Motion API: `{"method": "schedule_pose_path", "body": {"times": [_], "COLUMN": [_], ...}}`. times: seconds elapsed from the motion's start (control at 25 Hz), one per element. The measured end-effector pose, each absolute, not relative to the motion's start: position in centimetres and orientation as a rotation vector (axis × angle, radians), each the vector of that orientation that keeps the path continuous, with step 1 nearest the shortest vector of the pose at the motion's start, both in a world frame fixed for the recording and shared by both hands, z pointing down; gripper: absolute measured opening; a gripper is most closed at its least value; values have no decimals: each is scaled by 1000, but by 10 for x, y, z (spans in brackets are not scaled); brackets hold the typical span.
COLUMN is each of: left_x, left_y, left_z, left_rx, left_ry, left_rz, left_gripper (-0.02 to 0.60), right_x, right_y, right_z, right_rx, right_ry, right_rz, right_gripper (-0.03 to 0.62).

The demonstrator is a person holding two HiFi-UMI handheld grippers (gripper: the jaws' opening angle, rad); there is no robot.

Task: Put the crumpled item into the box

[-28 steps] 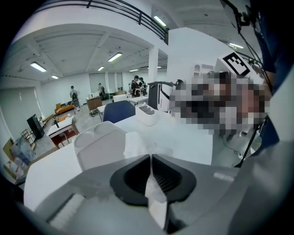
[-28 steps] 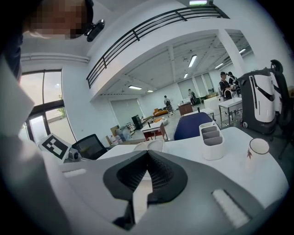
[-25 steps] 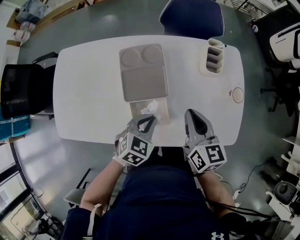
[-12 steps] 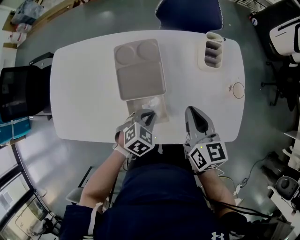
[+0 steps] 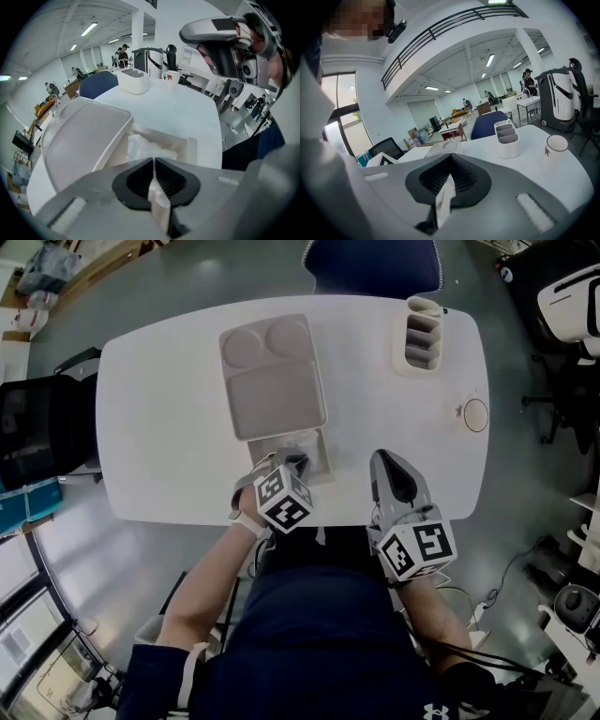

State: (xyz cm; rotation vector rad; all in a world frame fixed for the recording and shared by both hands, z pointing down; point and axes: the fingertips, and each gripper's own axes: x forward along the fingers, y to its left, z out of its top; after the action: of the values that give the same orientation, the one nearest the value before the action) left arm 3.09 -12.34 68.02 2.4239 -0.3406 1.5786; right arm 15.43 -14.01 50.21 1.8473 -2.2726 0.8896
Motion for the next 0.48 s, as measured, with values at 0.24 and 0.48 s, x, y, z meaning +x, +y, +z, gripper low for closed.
{"method": "schedule_pose_path", "body": {"times": [0.24, 0.48], "left_x": [32, 34], "left_y": [-129, -134], "left_z": [688, 685], "left_rx": [2414, 2425], "left_ry": [-358, -408], "left_rz": [1626, 1616], "left_gripper": [25, 64], "right_x": [157, 156], "right_y": [-141, -142], "right_z": [505, 506], "right_rx": [1846, 1828], "right_ry": [-2268, -2277], "right_rz": [903, 916], "right_gripper": [2, 2]}}
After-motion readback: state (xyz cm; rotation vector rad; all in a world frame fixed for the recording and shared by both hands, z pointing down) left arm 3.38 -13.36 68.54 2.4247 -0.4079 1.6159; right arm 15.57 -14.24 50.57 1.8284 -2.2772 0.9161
